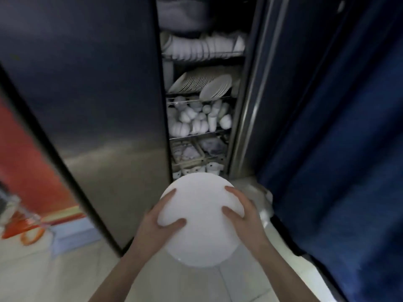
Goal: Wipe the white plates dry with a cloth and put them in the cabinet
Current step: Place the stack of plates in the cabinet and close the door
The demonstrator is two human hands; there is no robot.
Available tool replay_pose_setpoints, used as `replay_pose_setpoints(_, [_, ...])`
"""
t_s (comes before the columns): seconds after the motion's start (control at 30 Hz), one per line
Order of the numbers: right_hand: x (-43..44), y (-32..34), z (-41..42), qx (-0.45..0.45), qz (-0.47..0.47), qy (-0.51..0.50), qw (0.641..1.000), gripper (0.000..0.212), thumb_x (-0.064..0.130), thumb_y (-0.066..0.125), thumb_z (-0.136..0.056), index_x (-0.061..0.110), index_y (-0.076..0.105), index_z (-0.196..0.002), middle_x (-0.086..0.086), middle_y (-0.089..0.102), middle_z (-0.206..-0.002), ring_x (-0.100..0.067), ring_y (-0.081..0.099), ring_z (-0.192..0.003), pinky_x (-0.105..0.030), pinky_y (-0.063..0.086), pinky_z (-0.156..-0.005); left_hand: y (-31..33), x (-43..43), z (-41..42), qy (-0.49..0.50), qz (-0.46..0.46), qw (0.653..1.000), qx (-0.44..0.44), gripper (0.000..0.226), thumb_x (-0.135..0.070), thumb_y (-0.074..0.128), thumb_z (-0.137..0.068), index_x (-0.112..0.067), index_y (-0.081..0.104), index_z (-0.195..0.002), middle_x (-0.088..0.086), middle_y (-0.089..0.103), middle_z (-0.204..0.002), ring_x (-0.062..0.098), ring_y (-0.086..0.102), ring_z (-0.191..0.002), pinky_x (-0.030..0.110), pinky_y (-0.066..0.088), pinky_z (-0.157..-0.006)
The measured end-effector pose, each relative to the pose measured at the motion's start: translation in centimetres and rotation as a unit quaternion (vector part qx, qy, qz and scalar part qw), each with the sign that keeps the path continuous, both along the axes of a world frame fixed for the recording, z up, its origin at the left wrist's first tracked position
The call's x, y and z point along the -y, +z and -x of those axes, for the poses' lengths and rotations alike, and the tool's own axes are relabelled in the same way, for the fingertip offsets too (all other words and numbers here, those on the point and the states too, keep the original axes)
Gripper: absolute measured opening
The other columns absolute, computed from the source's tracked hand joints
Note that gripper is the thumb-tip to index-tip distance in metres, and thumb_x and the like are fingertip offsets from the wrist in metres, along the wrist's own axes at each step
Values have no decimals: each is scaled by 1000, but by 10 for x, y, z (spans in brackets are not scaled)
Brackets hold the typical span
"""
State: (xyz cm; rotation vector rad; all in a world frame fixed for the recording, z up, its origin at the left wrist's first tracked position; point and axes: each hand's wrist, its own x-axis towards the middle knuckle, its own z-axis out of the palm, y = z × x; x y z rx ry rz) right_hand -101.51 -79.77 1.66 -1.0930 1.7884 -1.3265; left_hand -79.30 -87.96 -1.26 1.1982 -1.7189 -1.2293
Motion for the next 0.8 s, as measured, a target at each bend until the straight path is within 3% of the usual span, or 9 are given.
replay_pose_setpoints(0.07, [27, 7, 41, -3, 3, -29, 1000, 49, 11, 70, -89, 41, 60, -126, -1, 51, -133, 11, 50, -104, -9, 40, -86, 1, 42, 46, -24, 11, 1000, -14, 76, -22, 89, -71, -58, 51, -125, -20, 60, -126, -2, 62, -101, 5, 47, -74])
replay_pose_setpoints(0.17, [63, 11, 97, 2, 8, -56, 998, 49, 10, 69, -89, 46, 60, -122, 11, 48, -123, 4, 51, -107, -5, 41, -82, 2, 92, 110, -51, 3, 998, -34, 73, -10, 86, -73, -51, 55, -125, -18, 59, -127, -17, 60, -97, 3, 47, -70])
replay_pose_setpoints(0.23, [85, 14, 131, 6, 8, -73, 997, 51, 9, 69, -89, 46, 60, -123, 11, 47, -121, 1, 51, -107, -4, 41, -80, 5, 121, 148, -61, -3, 997, -41, 74, -13, 87, -72, -52, 57, -127, -11, 59, -131, -10, 60, -104, 12, 52, -80])
replay_pose_setpoints(0.33, [127, 14, 182, 1, -16, -71, 997, 53, 11, 67, -89, 46, 58, -128, 2, 45, -124, -11, 53, -106, -26, 46, -95, 1, 165, 198, -65, -19, 996, -52, 74, -24, 91, -66, -58, 58, -124, -16, 58, -137, 7, 59, -119, 33, 54, -95])
replay_pose_setpoints(0.4, [160, 14, 217, -4, -16, -62, 998, 54, 11, 66, -90, 48, 57, -127, 1, 44, -128, -18, 52, -111, -37, 46, -103, -3, 197, 231, -50, -10, 997, -63, 73, -22, 91, -68, -59, 59, -122, -21, 59, -135, 7, 59, -120, 33, 54, -94])
replay_pose_setpoints(0.53, [228, 18, 285, -29, -12, -18, 999, 57, 12, 66, -89, 57, 54, -120, -1, 42, -127, -19, 52, -110, -39, 45, -105, -10, 248, 296, 2, -7, 996, -90, 71, -13, 87, -73, -61, 60, -117, -15, 59, -133, 2, 61, -111, 21, 53, -85])
replay_pose_setpoints(0.67, [296, 35, 343, -48, -11, 28, 998, 60, 14, 67, -88, 66, 49, -112, -1, 42, -127, -20, 51, -113, -43, 43, -108, 2, 287, 351, 54, -17, 992, -109, 72, -29, 85, -60, -52, 59, -123, -12, 59, -135, 13, 58, -120, 34, 49, -96])
replay_pose_setpoints(0.8, [359, 40, 380, -50, -11, 57, 997, 61, 15, 67, -87, 68, 50, -113, 5, 43, -123, -20, 51, -114, -44, 44, -108, 9, 336, 385, 83, -31, 986, -139, 68, -35, 80, -62, -51, 60, -124, -8, 60, -136, 18, 58, -122, 47, 49, -103])
